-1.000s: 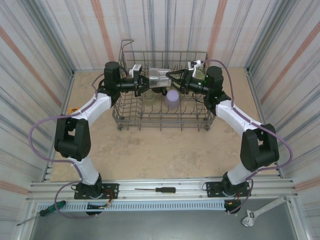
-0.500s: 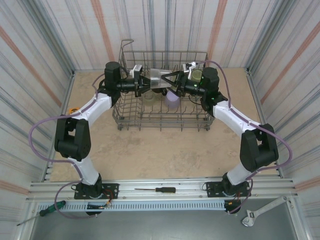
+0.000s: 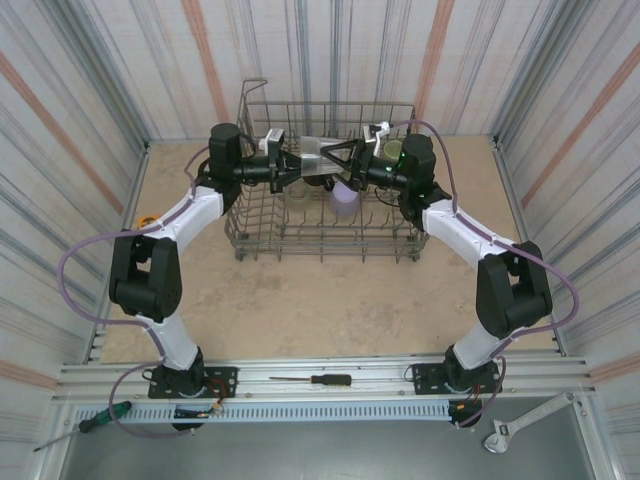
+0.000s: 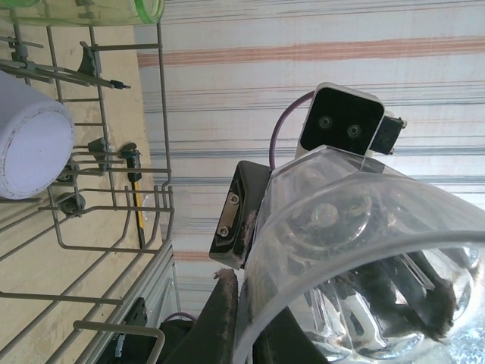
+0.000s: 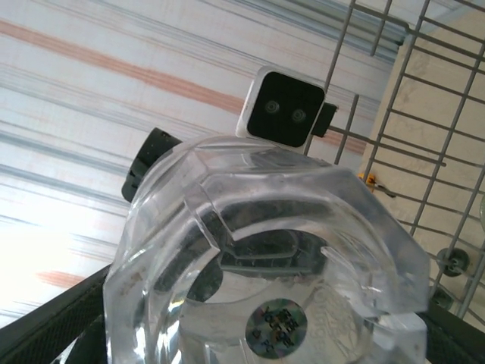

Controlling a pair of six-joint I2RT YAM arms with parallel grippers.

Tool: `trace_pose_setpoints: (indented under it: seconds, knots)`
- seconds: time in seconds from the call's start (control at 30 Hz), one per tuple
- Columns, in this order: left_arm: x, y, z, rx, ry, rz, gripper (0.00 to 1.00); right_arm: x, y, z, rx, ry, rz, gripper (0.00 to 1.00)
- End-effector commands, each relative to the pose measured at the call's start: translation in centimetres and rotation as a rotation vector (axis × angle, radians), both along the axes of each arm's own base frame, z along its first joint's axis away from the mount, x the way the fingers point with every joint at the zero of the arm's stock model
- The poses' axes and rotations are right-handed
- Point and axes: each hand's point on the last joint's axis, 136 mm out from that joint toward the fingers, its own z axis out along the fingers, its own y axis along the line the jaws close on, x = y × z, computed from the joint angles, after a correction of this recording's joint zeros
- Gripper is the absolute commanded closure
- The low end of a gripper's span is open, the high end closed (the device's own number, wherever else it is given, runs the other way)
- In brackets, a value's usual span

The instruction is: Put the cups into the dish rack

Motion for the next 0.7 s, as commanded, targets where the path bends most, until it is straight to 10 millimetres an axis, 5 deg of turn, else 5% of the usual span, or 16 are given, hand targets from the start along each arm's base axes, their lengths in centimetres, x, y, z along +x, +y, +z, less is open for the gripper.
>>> trace_pose_setpoints:
  seconds: [0.0, 0.13, 0.67]
  knots:
    - [-0.9, -0.1, 0.4, 0.002, -0.019, -0.007, 1.0, -0.1, 0.1, 3.6, 0.057, -0.104, 0.003, 0.1]
    - [-0.8, -0.1, 0.2, 0.003, -0.018, -0.008, 1.0, 0.2, -0.6, 4.1, 0.076, -0.105, -0.016, 0.14]
    - [-0.9, -0.1, 0.5, 0.0, -0.021, -0.014, 0.97, 0.3, -1.0, 4.1, 0.099, -0.111, -0.022, 0.62]
